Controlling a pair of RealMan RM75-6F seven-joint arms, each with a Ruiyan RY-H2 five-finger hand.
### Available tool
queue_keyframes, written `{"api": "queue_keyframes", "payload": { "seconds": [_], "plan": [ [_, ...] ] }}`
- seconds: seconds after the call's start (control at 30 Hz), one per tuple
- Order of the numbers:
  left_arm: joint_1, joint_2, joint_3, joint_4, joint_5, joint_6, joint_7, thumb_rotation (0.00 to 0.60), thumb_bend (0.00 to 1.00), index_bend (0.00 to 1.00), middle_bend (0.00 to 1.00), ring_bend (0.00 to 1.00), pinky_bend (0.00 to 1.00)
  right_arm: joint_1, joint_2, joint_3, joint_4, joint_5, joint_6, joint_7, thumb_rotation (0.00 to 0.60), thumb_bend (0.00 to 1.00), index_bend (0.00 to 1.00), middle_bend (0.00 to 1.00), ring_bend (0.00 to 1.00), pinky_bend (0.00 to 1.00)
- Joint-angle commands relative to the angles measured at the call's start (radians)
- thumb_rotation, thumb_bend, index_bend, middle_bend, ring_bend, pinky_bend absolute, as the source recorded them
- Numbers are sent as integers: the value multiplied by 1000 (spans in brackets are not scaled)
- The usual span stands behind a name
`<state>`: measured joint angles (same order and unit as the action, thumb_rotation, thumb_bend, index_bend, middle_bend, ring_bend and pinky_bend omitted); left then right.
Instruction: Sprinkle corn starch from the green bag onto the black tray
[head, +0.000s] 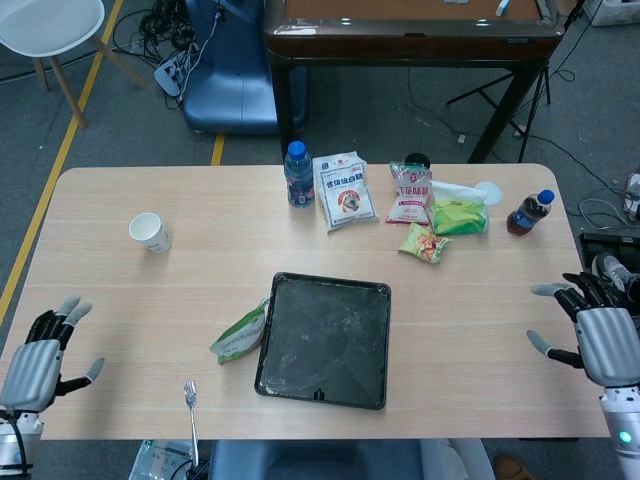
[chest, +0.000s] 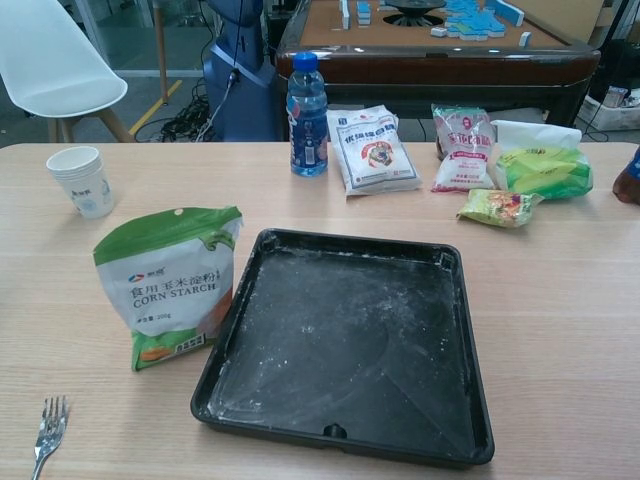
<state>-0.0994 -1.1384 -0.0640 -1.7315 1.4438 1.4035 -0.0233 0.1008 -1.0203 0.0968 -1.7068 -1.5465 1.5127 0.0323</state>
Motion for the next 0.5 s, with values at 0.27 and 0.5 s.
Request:
{"api": "queue_keyframes", "payload": {
  "seconds": [0.27,0.5],
  "plan": [
    [-111,-59,31,82,59,-172,-180,600,169,0,56,100,32,-4,13,0,-21,6,5,-9,600,216,335,362,181,131],
    [-151,-116,52,108,70,-229,-163,600,157,0,56,100,32,-15,9,-7,-15,16,9,-4,600,216,334,362,181,132]
  ]
}}
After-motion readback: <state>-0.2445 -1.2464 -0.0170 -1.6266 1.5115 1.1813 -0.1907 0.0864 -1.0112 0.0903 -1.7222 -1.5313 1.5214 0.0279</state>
